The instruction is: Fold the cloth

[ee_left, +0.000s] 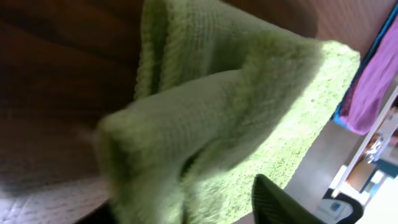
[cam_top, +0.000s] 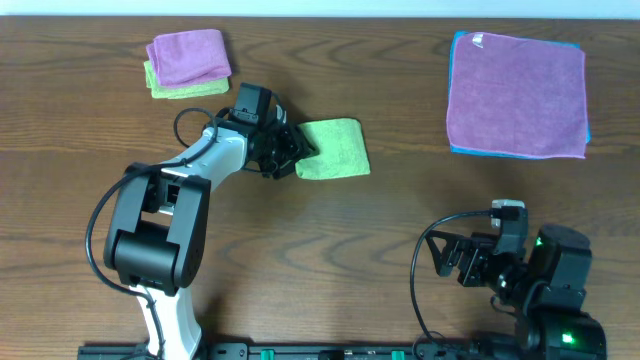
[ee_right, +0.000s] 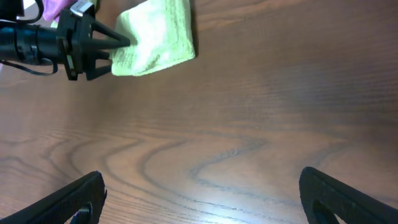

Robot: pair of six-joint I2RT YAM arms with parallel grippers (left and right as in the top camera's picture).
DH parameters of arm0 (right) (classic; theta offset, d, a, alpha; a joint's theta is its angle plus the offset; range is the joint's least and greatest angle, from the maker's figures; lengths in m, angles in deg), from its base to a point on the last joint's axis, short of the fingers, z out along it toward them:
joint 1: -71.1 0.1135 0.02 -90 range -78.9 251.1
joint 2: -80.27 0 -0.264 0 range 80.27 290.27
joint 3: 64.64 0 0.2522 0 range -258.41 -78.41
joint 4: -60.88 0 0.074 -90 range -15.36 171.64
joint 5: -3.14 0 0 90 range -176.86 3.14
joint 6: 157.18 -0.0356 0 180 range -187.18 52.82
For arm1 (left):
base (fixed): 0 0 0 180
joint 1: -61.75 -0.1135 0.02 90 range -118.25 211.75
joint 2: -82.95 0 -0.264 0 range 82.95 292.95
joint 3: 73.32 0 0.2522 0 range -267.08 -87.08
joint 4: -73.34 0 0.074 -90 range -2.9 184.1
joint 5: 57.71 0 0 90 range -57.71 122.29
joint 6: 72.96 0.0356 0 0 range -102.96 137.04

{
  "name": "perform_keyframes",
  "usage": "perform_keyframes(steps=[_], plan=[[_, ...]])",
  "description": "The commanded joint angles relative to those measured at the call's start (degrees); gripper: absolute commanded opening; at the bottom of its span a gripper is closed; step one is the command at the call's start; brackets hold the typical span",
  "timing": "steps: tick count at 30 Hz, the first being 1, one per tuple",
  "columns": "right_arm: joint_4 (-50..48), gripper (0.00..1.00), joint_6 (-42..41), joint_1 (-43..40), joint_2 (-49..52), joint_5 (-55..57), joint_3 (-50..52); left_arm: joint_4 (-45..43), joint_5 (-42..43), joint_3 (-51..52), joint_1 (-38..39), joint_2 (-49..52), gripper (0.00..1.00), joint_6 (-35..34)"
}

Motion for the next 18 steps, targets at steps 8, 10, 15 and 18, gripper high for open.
perform_keyframes(steps=[8, 10, 15, 18], plan=[[0.07, 0.99, -0.61, -0.66, -0.31, -0.85, 0.39, -1.22, 0.00, 0.31, 0.52, 1.33, 0.23, 2.82], [0.07, 0.99, -0.61, -0.66, -0.31, -0.83, 0.39, -1.22, 0.02, 0.31, 0.52, 1.55, 0.11, 3.06], [0.07, 0.99, -0.61, -0.66, -0.31, -0.85, 0.39, -2.29, 0.52, 0.31, 0.52, 1.70, 0.06, 4.15], [0.07, 0.99, -0.61, -0.66, -0.31, -0.83, 0.39, -4.83, 2.67, 0.28, 0.42, 1.68, 0.06, 4.50]])
